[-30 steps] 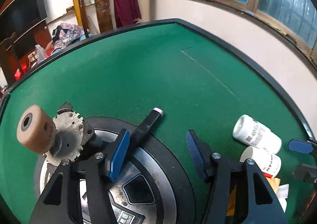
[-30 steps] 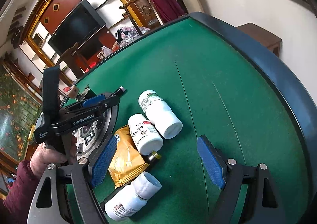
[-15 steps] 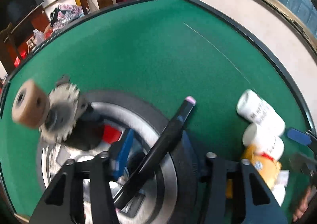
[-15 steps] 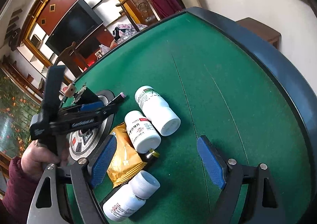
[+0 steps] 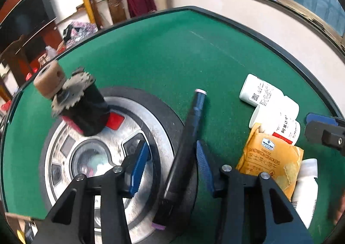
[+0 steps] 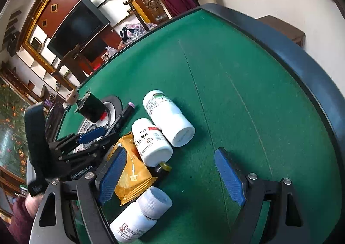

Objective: Organize objects
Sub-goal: 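Grasp the black pen lying on the dial device with the left tool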

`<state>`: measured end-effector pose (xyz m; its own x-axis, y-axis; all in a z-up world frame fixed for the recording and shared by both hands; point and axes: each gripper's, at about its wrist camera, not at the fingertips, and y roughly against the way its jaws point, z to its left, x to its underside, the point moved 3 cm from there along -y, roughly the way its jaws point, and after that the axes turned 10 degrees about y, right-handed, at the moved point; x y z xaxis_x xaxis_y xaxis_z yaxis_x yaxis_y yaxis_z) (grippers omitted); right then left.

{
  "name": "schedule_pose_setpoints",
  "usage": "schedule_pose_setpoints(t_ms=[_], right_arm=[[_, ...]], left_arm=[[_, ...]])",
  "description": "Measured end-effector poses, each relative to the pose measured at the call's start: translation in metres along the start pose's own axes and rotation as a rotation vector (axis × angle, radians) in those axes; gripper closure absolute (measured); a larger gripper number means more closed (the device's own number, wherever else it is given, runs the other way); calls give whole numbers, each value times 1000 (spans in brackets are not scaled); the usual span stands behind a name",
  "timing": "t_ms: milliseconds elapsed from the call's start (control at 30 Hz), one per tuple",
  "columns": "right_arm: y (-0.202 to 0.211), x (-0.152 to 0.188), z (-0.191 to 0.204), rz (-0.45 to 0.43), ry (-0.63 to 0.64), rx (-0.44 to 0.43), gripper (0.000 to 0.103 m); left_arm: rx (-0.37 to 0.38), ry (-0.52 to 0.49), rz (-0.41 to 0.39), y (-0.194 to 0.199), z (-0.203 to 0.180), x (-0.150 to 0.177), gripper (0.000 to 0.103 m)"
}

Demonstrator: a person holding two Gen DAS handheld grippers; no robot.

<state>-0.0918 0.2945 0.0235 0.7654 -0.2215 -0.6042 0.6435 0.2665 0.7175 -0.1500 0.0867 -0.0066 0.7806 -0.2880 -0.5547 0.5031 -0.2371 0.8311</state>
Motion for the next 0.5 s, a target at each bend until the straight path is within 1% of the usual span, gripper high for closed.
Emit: schedule_pose_setpoints(t_ms=[33,67,100,167,233,367,433,467,500], right_arm=[[1,-1,0,-7,4,10,16],[3,-1,-1,-15,5,17,16],[4,-2,-2,-22,5,24,16],[7,-3,-4,-34,7,34,16],[9,-3,-4,-45,8,31,16],[12,-4,-1,-61,27,55,16],[11,-3,1,-60,41,69,16],[10,-2,2,-56,47,71,16],[10,0,3,-49,54,73,16]], left_arm=[[7,6,18,3,-3,3,80],[19,1,37,8,-7,6,86],[25,-15,56,14,-13,13,89],[27,-33,72,22,-15,27,89],[46,3,76,36,-11,45,89],[107,106,33,81,11,77,89],[122,135,21,98,24,91,89],[127,151,15,112,28,108,89],[136,163,14,111,35,103,89]])
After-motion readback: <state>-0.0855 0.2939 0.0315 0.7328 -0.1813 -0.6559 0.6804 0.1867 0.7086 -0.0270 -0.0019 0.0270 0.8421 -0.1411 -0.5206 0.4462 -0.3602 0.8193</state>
